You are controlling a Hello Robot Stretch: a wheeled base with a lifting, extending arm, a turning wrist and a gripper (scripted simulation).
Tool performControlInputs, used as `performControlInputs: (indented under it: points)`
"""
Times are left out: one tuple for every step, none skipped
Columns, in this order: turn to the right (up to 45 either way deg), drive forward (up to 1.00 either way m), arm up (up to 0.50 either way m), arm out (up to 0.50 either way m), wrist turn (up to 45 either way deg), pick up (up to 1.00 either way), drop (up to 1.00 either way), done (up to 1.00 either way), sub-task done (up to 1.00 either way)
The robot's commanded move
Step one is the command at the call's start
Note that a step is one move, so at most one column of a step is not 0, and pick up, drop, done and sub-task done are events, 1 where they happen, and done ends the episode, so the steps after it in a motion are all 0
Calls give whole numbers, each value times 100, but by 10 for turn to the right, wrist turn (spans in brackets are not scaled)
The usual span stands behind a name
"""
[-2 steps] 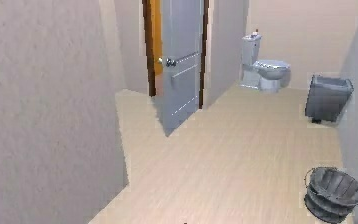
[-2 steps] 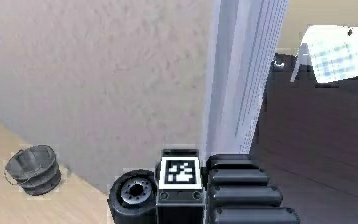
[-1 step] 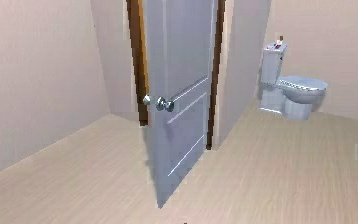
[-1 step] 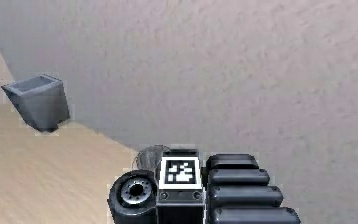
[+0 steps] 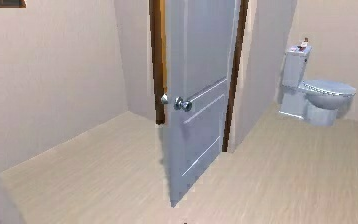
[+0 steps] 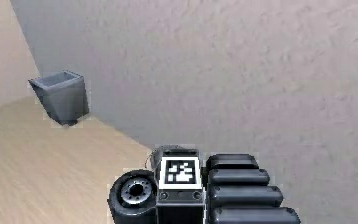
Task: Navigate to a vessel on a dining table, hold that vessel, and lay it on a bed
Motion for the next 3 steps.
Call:
performControlInputs:
  points:
    - [0,30,0,0,0,0,0,0,0]
    - [90,0,0,0,0,0,0,0,0]
    - [0,30,0,0,0,0,0,0,0]
